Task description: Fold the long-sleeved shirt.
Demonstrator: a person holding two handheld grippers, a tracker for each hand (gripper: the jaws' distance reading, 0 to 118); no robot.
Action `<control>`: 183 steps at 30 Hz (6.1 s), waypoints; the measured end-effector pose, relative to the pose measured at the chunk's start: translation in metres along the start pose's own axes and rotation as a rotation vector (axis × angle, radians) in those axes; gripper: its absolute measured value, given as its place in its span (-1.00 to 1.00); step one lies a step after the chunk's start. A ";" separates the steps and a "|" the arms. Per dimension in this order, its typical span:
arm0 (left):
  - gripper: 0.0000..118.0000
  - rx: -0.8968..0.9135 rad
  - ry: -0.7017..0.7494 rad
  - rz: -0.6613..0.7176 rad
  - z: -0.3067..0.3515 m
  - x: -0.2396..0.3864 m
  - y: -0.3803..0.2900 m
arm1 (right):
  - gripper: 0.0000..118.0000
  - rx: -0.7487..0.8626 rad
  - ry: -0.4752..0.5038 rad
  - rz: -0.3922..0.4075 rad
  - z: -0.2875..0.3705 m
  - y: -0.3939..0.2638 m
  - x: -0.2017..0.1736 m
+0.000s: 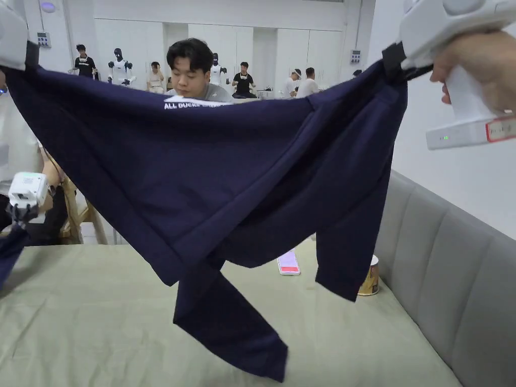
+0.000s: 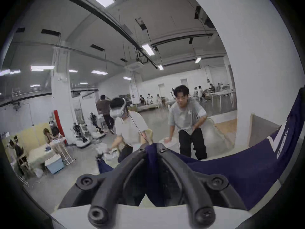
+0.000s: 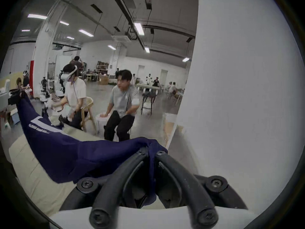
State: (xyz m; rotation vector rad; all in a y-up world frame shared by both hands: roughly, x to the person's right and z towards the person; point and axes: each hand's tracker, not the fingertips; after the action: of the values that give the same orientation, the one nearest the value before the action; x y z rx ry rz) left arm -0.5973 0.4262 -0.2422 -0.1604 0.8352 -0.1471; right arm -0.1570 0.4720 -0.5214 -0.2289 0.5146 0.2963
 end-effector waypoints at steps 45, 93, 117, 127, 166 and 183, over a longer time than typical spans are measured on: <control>-0.80 -0.409 -0.177 0.058 0.148 -0.006 -0.381 | -0.93 -0.398 0.183 -0.087 0.051 -0.430 -0.067; 0.67 -1.014 -0.030 0.304 0.216 -0.055 -0.559 | -1.00 -0.602 0.423 0.057 0.101 -0.517 -0.156; -0.85 -0.802 -0.191 0.253 0.261 -0.015 -0.509 | -1.00 -0.577 0.467 0.210 -0.034 -0.434 -0.206; -0.85 -0.870 -0.211 0.421 0.258 -0.017 -0.505 | 0.67 -0.834 0.559 0.400 -0.224 -0.460 -0.310; -0.85 -0.259 -0.297 0.066 0.002 0.018 -0.087 | -0.88 -0.200 0.217 0.030 -0.041 -0.091 -0.034; -0.85 0.153 -0.056 0.131 -0.048 0.053 0.148 | -0.88 0.248 -0.126 -0.090 -0.023 0.141 0.003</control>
State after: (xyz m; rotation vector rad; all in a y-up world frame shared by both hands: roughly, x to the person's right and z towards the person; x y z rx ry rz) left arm -0.5879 0.5566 -0.3415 0.0334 0.7726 -0.0827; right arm -0.2122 0.5977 -0.5626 0.0080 0.4106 0.1556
